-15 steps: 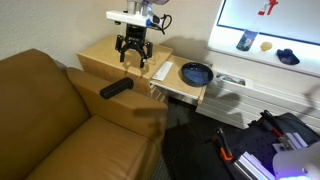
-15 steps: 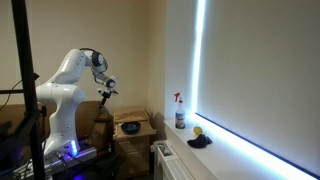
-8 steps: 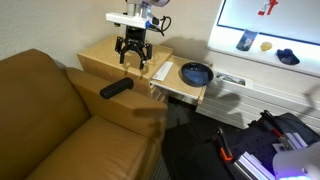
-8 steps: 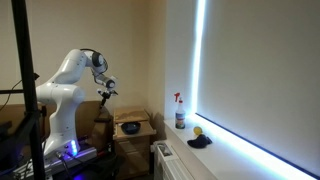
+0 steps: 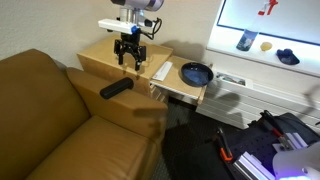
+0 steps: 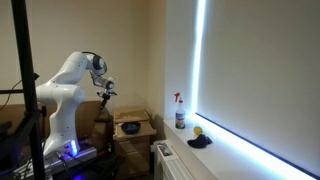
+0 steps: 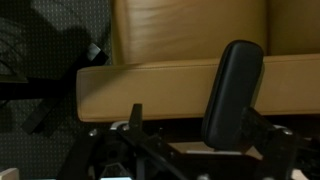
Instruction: Put the black glasses case in the bowl
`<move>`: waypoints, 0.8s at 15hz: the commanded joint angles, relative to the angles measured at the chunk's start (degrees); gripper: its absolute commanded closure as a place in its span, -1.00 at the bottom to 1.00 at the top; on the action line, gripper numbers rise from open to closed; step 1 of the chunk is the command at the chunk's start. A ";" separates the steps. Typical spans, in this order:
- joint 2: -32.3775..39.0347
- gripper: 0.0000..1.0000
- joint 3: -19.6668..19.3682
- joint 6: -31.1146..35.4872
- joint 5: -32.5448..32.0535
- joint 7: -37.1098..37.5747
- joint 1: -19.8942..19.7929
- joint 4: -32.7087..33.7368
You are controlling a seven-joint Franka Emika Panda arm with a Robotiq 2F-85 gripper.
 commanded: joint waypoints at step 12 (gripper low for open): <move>10.37 -1.00 -0.83 3.87 -12.18 6.59 4.70 11.60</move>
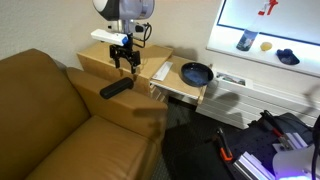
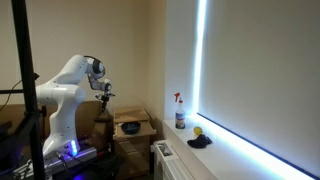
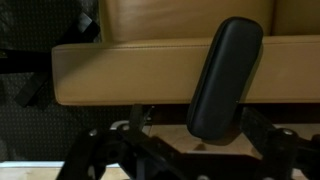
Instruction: Put the black glasses case in the bowl
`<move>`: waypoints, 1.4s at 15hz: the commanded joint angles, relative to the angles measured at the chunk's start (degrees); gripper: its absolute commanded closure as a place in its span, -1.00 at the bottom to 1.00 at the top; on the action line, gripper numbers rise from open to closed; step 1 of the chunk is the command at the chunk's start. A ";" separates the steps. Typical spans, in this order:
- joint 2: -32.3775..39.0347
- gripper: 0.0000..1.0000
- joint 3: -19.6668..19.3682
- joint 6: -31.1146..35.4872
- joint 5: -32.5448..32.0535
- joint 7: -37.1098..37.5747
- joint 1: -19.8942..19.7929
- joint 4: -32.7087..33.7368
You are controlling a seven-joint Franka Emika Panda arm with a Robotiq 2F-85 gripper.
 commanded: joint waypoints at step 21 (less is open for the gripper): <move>20.55 -1.00 -0.85 4.75 -3.46 2.62 3.58 19.03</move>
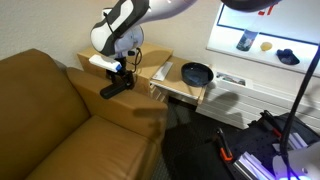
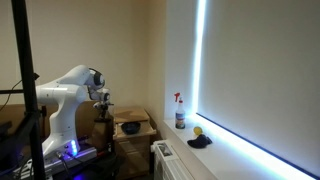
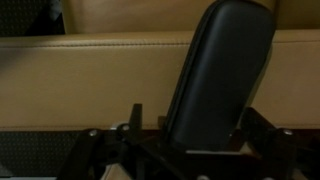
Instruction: Put the black glasses case in the bowl
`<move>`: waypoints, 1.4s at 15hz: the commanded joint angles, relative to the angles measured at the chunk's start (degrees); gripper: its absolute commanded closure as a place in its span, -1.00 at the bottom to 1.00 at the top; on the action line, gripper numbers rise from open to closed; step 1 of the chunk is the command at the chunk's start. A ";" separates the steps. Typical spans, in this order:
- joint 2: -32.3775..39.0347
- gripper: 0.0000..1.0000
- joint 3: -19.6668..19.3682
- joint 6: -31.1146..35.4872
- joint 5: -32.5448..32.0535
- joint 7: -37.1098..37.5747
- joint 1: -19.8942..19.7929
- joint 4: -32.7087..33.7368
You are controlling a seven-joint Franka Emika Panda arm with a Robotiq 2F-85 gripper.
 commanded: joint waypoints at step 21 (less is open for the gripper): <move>-1.62 0.43 0.17 -2.58 0.15 -0.48 -0.86 1.86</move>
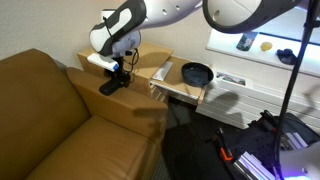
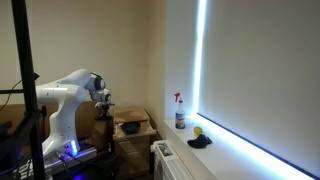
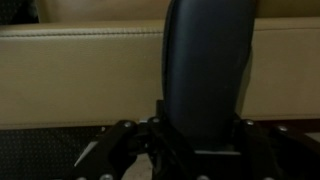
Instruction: Put the black glasses case in the bowl
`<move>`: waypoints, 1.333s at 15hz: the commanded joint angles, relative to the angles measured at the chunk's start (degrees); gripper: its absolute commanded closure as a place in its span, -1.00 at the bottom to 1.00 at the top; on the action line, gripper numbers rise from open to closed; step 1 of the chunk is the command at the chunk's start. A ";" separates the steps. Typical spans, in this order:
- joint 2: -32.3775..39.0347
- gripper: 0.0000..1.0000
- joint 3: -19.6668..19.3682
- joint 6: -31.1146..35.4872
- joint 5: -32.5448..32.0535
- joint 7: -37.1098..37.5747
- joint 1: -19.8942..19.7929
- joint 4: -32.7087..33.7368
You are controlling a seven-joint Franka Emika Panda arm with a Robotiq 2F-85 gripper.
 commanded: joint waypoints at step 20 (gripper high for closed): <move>-30.06 -0.07 1.02 8.89 5.17 20.41 -2.33 -39.30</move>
